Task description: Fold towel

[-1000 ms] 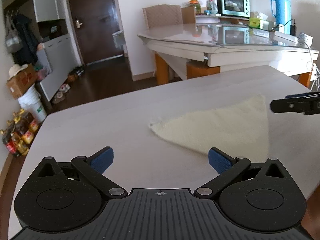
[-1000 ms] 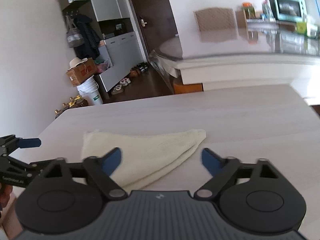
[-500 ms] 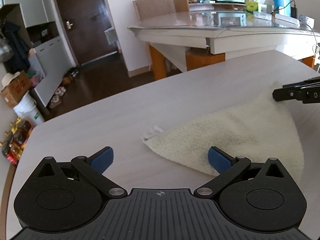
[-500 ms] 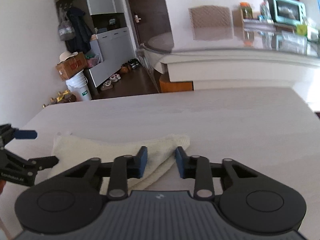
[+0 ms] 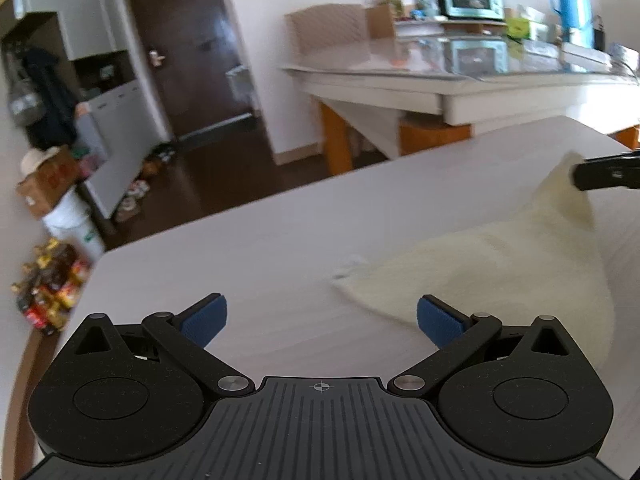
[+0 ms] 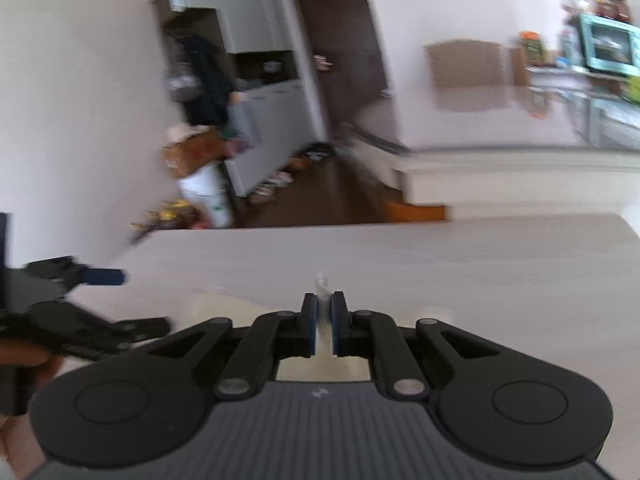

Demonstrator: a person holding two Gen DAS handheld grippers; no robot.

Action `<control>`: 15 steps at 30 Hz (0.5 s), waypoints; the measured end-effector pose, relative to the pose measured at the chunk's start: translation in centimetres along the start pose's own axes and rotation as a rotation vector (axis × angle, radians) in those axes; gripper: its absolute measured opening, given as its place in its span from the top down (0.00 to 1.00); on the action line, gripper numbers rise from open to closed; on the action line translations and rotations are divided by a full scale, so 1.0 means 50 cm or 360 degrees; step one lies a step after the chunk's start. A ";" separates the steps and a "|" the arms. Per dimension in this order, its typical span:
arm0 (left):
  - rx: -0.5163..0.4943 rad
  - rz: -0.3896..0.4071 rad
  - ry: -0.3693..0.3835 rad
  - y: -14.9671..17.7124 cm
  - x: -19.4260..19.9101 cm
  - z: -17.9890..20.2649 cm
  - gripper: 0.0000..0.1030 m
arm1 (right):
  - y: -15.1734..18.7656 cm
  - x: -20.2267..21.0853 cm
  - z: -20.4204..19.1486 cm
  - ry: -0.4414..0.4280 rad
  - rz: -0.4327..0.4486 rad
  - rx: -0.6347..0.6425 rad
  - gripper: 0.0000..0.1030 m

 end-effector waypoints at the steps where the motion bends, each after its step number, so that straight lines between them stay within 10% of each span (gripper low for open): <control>1: 0.0015 -0.0002 -0.0033 0.002 0.007 -0.019 0.00 | -0.001 0.004 -0.026 -0.0067 -0.0005 0.0022 0.92; 9: 0.0139 -0.0048 -0.0251 0.047 0.069 -0.146 0.00 | 0.087 -0.039 -0.280 -0.0634 -0.0268 0.0309 0.92; 15: 0.0159 -0.0055 -0.0238 0.064 0.085 -0.156 0.00 | 0.115 -0.046 -0.320 -0.0708 -0.0392 0.0426 0.78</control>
Point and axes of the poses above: each gripper's, at about its wrist camera, not at the fingertips, and x roughly against the way its jaws point, z to its right, y to its underside, the point moved 5 cm from there along -x, roughly the way its jaws point, and after that the axes turned 3 degrees about y, right-handed, at the moved point
